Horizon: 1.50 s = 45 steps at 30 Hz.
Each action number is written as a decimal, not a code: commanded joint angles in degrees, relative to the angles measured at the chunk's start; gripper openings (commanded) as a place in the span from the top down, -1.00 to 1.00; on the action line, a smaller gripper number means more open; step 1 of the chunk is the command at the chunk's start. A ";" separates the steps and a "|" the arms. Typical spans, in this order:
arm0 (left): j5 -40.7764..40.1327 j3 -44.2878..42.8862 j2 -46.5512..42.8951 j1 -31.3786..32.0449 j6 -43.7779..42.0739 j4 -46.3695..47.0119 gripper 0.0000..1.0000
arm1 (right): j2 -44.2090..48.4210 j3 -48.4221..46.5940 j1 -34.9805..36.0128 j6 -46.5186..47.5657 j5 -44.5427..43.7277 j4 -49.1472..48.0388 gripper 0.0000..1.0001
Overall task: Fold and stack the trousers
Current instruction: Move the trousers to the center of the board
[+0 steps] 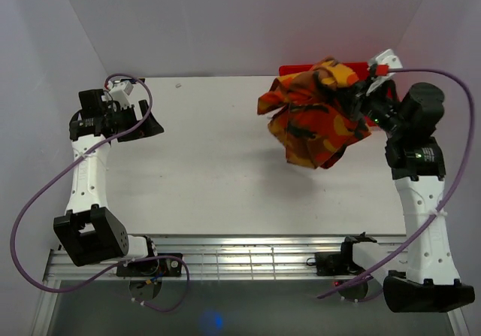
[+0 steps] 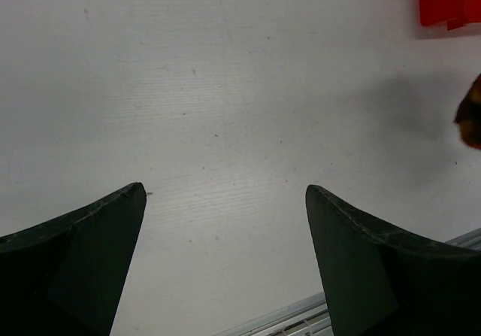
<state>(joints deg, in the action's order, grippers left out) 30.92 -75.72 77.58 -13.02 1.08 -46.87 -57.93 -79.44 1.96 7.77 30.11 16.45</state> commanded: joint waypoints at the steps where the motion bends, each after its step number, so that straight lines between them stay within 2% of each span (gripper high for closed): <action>1: 2.03 0.22 -1.12 -0.69 -0.91 -0.06 -0.96 | -2.45 9.10 5.93 -1.80 -0.38 -8.61 0.85; 2: 2.48 1.36 -1.38 -1.04 -0.91 -0.15 -0.96 | -3.49 13.74 7.26 -1.18 -1.88 -9.93 0.85; 6: 3.27 4.00 -2.52 -1.05 -0.91 0.72 -0.96 | -9.46 21.41 11.31 -1.00 -8.64 -19.15 0.85; 10: 1.43 5.06 -2.70 -1.13 -3.01 0.82 -0.96 | -18.25 23.10 11.58 0.05 -16.29 -28.99 0.85; 14: 0.37 5.50 -2.26 -1.31 -3.10 1.52 -0.96 | -27.13 18.11 11.32 5.92 -22.88 -32.70 0.85; 17: -0.24 5.24 -1.47 -1.49 -3.02 1.61 -0.96 | -35.46 10.64 11.23 7.08 -24.57 -32.36 0.85; 20: -0.33 5.06 -1.29 -1.75 -3.37 1.52 -0.96 | -39.09 3.62 11.23 6.73 -25.36 -30.26 0.85; 25: 0.11 4.10 -1.82 -2.01 -4.33 1.87 -0.96 | -35.33 1.57 11.49 5.94 -22.74 -27.00 0.85; 32: 5.54 0.49 -1.56 -2.63 -3.90 1.61 -0.96 | -18.04 6.13 15.97 10.07 -14.47 -17.07 0.85; 37: 10.82 -0.83 -1.82 -2.80 -2.23 3.10 -0.96 | -13.08 5.97 25.18 11.74 -14.63 -11.27 0.85; 41: 15.92 -0.92 -1.64 -2.89 -1.70 4.07 -0.96 | -19.73 6.14 35.73 11.40 -15.69 -7.76 0.83; 42: 17.41 -0.83 -1.47 -2.98 -1.70 4.07 -0.96 | -21.94 5.88 39.75 10.52 -15.61 -7.31 0.68; 43: 18.12 -0.31 -1.47 -3.07 -1.70 4.07 -0.96 | -24.14 5.27 41.44 9.38 -15.08 -6.70 0.38; 44: 18.74 0.05 -1.38 -3.42 -1.70 4.07 -0.96 | -28.25 4.04 42.68 8.67 -12.56 -6.00 -0.33; 45: 19.70 0.31 -1.38 -3.51 -1.70 3.63 -0.96 | -29.85 3.68 44.78 7.80 -12.01 -5.29 -0.61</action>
<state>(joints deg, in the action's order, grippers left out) 44.62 -74.76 77.41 -15.79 -0.91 -44.03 -82.04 -73.65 41.63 17.28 14.76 9.08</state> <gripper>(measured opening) 0.979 0.701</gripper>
